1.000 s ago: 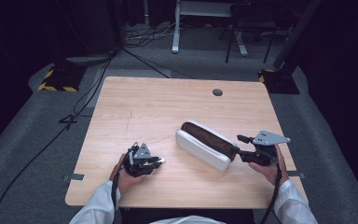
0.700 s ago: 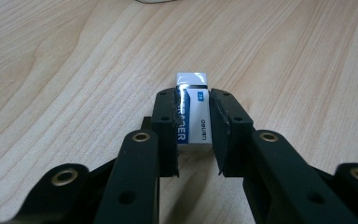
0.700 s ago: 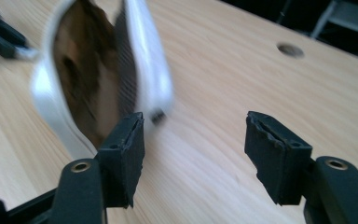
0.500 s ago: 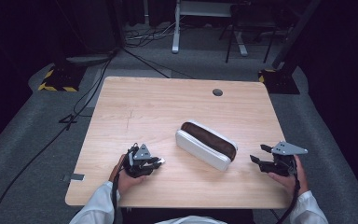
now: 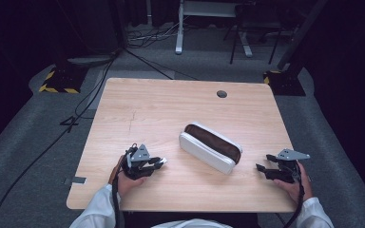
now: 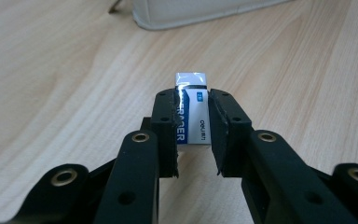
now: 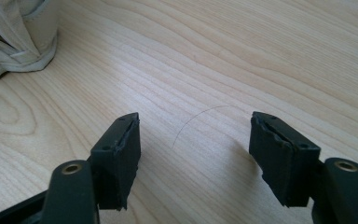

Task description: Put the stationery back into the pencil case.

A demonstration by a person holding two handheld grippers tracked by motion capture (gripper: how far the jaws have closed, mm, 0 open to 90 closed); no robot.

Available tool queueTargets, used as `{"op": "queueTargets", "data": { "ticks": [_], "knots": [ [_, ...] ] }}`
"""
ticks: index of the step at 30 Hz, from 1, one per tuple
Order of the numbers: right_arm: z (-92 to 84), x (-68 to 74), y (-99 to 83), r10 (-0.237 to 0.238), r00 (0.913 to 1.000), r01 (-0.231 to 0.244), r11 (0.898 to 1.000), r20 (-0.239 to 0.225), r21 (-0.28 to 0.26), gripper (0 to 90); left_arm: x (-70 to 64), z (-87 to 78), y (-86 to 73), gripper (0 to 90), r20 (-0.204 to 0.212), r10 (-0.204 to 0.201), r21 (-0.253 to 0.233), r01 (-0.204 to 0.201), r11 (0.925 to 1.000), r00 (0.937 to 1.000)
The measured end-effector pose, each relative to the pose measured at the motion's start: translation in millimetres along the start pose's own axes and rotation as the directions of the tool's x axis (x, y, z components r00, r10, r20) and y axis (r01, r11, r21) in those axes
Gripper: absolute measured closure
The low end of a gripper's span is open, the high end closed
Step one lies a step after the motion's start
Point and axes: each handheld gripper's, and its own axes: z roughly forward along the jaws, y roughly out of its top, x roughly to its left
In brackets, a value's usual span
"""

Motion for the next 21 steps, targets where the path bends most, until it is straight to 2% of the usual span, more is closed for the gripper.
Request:
{"op": "queueTargets", "data": {
  "ticks": [7, 13, 21],
  "knots": [
    [0.9, 0.5, -0.2, 0.006, 1.0, -0.006, 1.0, -0.001, -0.005, 33.8, 7.1, -20.2, 17.2, 72.9, -0.01, 0.035, -0.092, -0.036, 0.9951, 0.9993],
    [1.3, 0.8, -0.1, 0.013, 0.9999, -0.013, 1.0, 0.003, -0.004, 33.1, 9.0, -26.7, 40.8, 72.9, -0.002, 0.077, -0.123, -0.077, 0.9894, 0.997],
    [1.6, -0.7, 0.0, 0.021, 0.9998, -0.021, 1.0, -0.002, 0.0, 32.3, 5.1, -25.4, 85.4, 72.9, 0.037, 0.173, -0.145, -0.166, 0.9755, 0.9842]
  ]
}}
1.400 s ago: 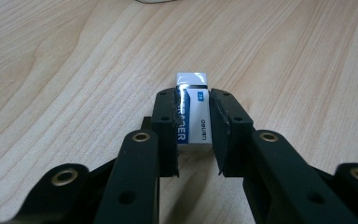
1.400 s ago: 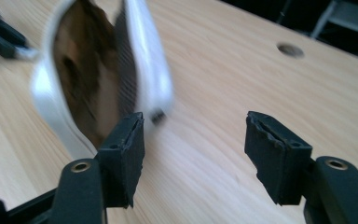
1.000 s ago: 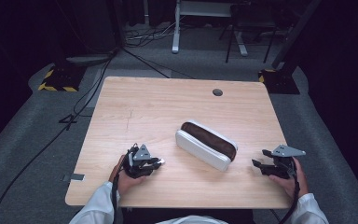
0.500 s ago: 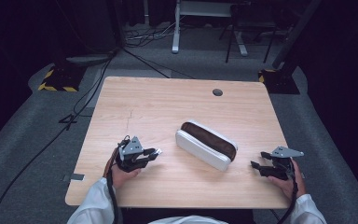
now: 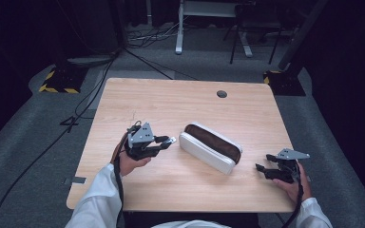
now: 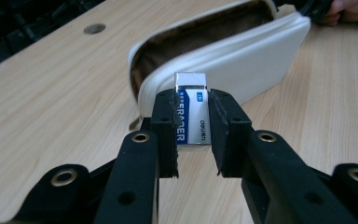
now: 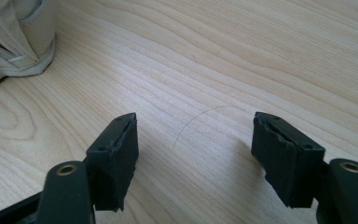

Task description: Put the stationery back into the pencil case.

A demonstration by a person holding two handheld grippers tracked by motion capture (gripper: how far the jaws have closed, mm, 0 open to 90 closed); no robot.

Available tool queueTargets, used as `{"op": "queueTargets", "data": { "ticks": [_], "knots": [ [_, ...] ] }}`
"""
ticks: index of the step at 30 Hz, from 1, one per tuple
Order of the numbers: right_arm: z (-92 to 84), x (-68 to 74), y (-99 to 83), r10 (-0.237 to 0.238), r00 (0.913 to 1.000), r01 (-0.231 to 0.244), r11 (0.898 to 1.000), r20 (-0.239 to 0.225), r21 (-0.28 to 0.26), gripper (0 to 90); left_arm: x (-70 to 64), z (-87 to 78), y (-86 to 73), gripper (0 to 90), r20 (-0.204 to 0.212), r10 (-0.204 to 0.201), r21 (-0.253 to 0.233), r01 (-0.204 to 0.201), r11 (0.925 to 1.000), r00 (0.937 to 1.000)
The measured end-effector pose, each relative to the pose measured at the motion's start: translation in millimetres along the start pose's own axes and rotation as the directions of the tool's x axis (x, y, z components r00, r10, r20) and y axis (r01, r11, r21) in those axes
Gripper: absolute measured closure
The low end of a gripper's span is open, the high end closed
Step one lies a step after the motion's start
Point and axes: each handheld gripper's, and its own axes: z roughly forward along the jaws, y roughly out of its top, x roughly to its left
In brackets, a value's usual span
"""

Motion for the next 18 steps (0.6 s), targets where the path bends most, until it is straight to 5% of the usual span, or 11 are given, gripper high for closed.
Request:
{"op": "queueTargets", "data": {
  "ticks": [8, 18],
  "knots": [
    [0.0, -0.1, 0.0, 0.005, 1.0, -0.005, 1.0, -0.001, 0.001, 32.3, 4.3, 25.7, 37.2, 72.9, 0.056, 0.061, -0.004, -0.061, 0.9981, 0.9966],
    [0.1, -0.1, 0.0, 0.007, 1.0, -0.007, 1.0, -0.002, 0.001, 32.3, 1.6, 65.1, 59.1, 72.9, 0.126, 0.098, 0.023, -0.102, 0.9945, 0.9872]
  ]
}}
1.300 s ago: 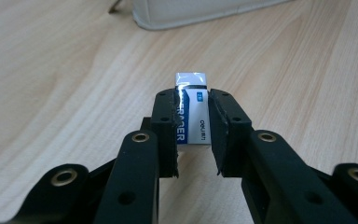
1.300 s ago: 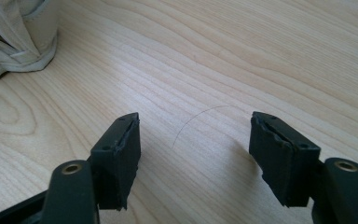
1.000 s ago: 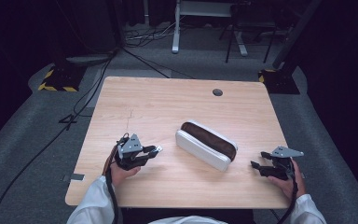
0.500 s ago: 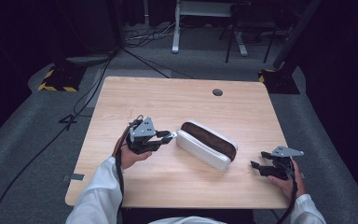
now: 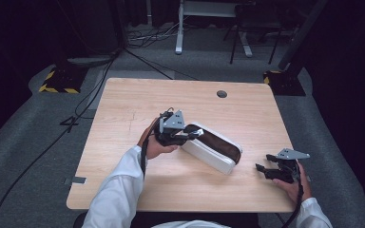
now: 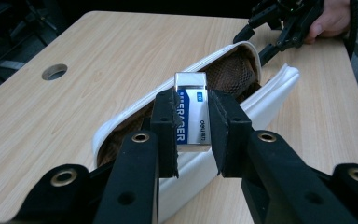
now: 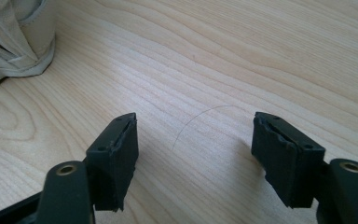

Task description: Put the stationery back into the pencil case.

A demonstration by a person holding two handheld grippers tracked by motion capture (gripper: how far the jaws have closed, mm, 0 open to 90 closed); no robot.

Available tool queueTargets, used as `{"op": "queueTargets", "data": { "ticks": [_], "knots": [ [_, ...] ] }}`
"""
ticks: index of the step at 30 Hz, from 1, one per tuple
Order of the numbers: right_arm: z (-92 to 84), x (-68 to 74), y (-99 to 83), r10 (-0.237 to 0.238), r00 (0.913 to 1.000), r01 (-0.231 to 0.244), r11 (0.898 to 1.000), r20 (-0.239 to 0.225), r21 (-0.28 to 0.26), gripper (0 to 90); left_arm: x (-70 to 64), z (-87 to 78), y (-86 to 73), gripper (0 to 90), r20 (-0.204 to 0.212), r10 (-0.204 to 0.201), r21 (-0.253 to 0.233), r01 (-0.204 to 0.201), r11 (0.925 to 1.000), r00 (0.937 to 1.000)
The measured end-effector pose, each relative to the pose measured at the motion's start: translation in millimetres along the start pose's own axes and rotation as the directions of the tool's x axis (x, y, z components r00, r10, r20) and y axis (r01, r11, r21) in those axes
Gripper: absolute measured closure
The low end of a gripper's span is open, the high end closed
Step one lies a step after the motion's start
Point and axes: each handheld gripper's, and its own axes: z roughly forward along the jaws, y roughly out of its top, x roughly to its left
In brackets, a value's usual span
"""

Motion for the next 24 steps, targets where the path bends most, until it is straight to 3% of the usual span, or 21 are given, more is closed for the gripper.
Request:
{"op": "queueTargets", "data": {
  "ticks": [15, 24],
  "knots": [
    [0.0, -0.1, 0.0, -0.002, 1.0, 0.002, 1.0, 0.0, 0.0, 32.3, 2.1, 43.1, 10.4, 72.8, 0.065, 0.023, 0.066, -0.028, 0.9974, 0.9976],
    [0.0, -0.1, 0.0, 0.0, 1.0, 0.0, 1.0, 0.0, 0.0, 32.3, 3.0, 57.4, 12.6, 72.5, 0.064, 0.028, 0.097, -0.034, 0.9947, 0.9976]
  ]
}}
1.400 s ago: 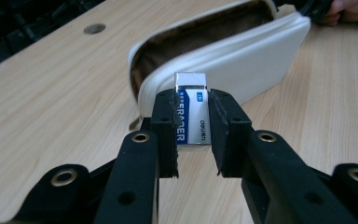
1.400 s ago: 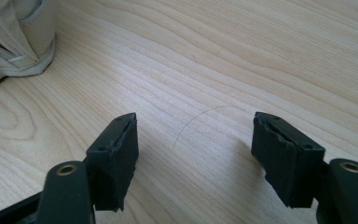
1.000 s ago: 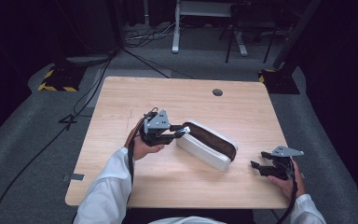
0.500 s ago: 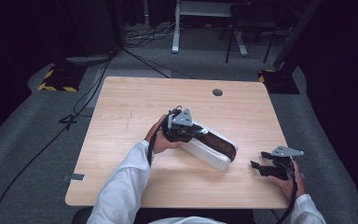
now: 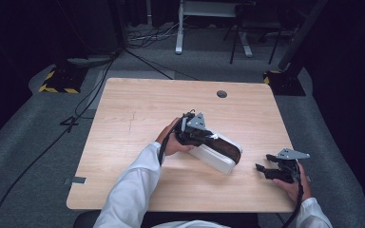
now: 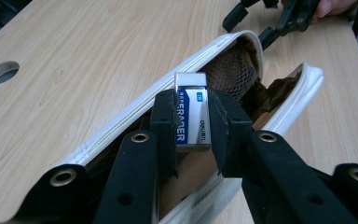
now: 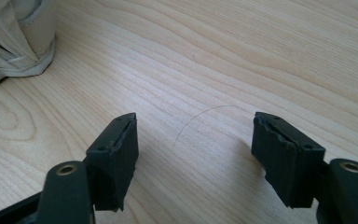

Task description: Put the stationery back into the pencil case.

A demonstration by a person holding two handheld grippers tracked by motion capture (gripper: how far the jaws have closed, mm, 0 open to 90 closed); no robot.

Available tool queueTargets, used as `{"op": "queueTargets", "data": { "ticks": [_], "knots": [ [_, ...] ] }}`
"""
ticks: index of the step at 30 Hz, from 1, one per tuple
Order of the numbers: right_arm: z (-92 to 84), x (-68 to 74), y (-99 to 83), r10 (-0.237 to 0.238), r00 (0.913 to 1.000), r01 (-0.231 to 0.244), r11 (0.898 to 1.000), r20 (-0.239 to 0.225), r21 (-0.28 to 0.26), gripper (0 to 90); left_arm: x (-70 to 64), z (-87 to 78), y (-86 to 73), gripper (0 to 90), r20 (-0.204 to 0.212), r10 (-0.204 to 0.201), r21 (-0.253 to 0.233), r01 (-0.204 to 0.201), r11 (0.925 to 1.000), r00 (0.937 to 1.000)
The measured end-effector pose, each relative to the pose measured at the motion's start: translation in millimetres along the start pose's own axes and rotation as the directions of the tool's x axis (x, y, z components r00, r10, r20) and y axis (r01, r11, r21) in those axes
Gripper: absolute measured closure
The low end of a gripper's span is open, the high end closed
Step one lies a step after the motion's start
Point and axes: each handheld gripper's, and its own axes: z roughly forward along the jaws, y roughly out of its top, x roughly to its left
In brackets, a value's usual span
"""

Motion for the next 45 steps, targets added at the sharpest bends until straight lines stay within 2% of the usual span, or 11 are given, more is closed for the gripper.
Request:
{"op": "queueTargets", "data": {
  "ticks": [5, 9, 18, 32, 45],
  "knots": [
    [-0.1, 0.1, 0.0, -0.002, 1.0, 0.002, 1.0, 0.001, 0.0, 32.3, 1.4, 3.5, 1.6, 71.4, 0.004, -0.008, -0.014, 0.008, 0.9999, 1.0],
    [-0.1, 0.1, 0.0, -0.004, 1.0, 0.004, 1.0, 0.001, 0.0, 32.3, 0.9, 5.3, 2.2, 68.9, 0.011, -0.005, -0.006, 0.005, 1.0, 0.9999],
    [0.0, 0.1, 0.0, 0.0, 1.0, 0.0, 1.0, 0.001, 0.0, 32.3, 1.1, 1.8, 2.0, 69.4, 0.006, -0.007, -0.014, 0.007, 0.9999, 1.0],
    [-0.1, 0.2, -0.1, 0.001, 1.0, -0.001, 1.0, 0.001, 0.0, 32.3, 3.1, -15.5, 0.3, 68.4, -0.039, -0.01, -0.018, 0.009, 0.9998, 0.9992],
    [-0.1, 0.1, -0.2, 0.001, 1.0, -0.001, 1.0, 0.002, -0.001, 32.3, 5.4, -37.5, -9.2, 62.0, -0.111, -0.037, -0.024, 0.035, 0.9991, 0.9931]
  ]
}}
